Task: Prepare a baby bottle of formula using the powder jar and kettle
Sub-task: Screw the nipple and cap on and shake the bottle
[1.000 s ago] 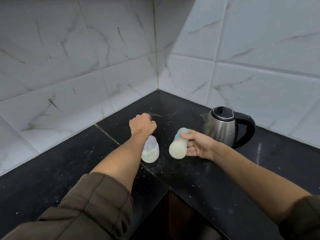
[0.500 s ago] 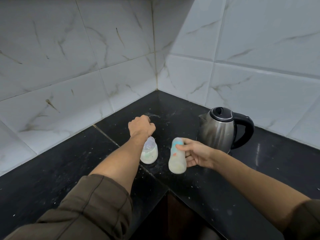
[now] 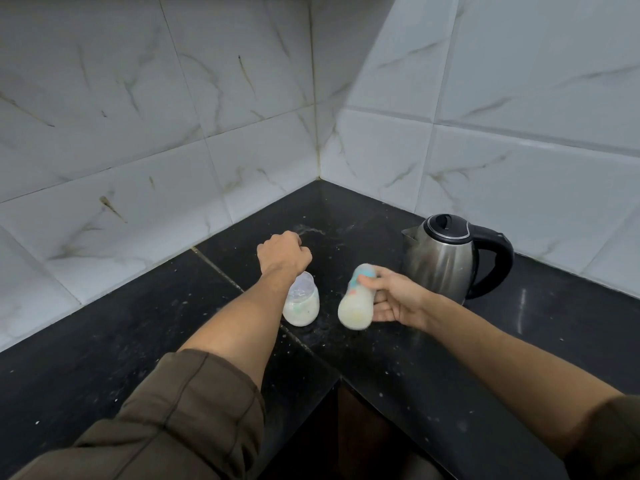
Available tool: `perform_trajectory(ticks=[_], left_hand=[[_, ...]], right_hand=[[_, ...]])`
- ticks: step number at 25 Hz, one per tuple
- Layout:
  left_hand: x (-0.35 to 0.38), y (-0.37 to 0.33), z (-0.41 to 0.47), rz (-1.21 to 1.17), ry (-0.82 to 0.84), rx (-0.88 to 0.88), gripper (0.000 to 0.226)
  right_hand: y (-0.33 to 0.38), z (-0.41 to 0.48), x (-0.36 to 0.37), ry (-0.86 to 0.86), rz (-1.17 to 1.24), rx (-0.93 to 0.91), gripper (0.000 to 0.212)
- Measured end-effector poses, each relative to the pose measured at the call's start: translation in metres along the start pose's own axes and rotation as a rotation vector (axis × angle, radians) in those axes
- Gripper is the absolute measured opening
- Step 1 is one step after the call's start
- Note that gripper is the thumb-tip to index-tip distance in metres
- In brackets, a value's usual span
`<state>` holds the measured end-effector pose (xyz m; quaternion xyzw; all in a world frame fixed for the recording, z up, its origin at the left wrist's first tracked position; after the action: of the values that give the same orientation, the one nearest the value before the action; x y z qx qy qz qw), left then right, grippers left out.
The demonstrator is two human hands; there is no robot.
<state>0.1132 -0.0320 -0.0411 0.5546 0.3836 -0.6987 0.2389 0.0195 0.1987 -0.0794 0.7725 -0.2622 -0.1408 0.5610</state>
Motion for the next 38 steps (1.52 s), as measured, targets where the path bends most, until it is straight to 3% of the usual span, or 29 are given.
perform_trajectory(ticks=[2, 6, 10, 11, 15, 18, 20, 23, 28, 31, 35, 36, 38], left_hand=[[0.000, 0.003, -0.001, 0.008, -0.006, -0.006, 0.023], [0.000, 0.003, -0.003, 0.003, -0.002, 0.000, 0.023], [-0.001, 0.005, -0.003, 0.003, -0.006, 0.008, 0.023], [-0.001, 0.005, -0.003, 0.007, -0.007, 0.010, 0.023], [0.000, 0.003, -0.004, 0.010, -0.002, 0.020, 0.025], [-0.001, 0.002, -0.001, 0.015, -0.004, 0.022, 0.025], [-0.001, 0.002, -0.001, 0.023, -0.004, 0.022, 0.025], [0.001, 0.000, 0.000, 0.015, 0.003, 0.026, 0.025], [0.001, 0.001, 0.003, 0.016, 0.002, 0.030, 0.025], [0.003, 0.000, 0.003, 0.017, -0.006, 0.033, 0.025], [0.003, 0.003, 0.004, 0.021, -0.006, 0.025, 0.025], [0.004, 0.004, 0.004, 0.022, -0.004, 0.024, 0.025], [0.005, 0.003, 0.004, 0.018, 0.001, 0.022, 0.025]], right_hand=[[-0.001, 0.002, -0.002, -0.096, 0.080, 0.019, 0.046], [-0.003, -0.001, 0.006, 0.156, -0.066, 0.002, 0.058], [0.011, 0.001, -0.003, -0.131, 0.186, -0.189, 0.065], [0.011, 0.002, -0.004, -0.141, 0.204, -0.224, 0.068], [0.003, -0.005, 0.006, 0.089, 0.006, -0.231, 0.086], [0.014, -0.003, -0.001, -0.110, 0.123, -0.300, 0.098], [0.020, -0.002, -0.004, -0.131, 0.122, -0.314, 0.096], [0.018, -0.004, 0.002, 0.072, -0.054, -0.251, 0.089], [0.016, 0.000, 0.001, -0.125, 0.112, -0.247, 0.088], [0.006, 0.000, 0.007, 0.092, -0.039, -0.187, 0.089], [0.000, 0.005, 0.003, -0.100, 0.161, -0.182, 0.095], [-0.001, 0.004, 0.005, -0.075, 0.151, -0.166, 0.092], [-0.004, 0.001, 0.010, 0.131, 0.009, -0.117, 0.085]])
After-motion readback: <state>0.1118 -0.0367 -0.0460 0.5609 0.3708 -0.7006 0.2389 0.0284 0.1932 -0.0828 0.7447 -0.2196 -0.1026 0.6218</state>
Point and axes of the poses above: each hand's wrist, its own z-axis towards the middle knuckle, its own x-axis out of the palm, y = z × x, the point moved 2 cm from there along z, towards the middle knuckle, and after that the axes turned 6 degrees about -x, right-handed, at the moved point
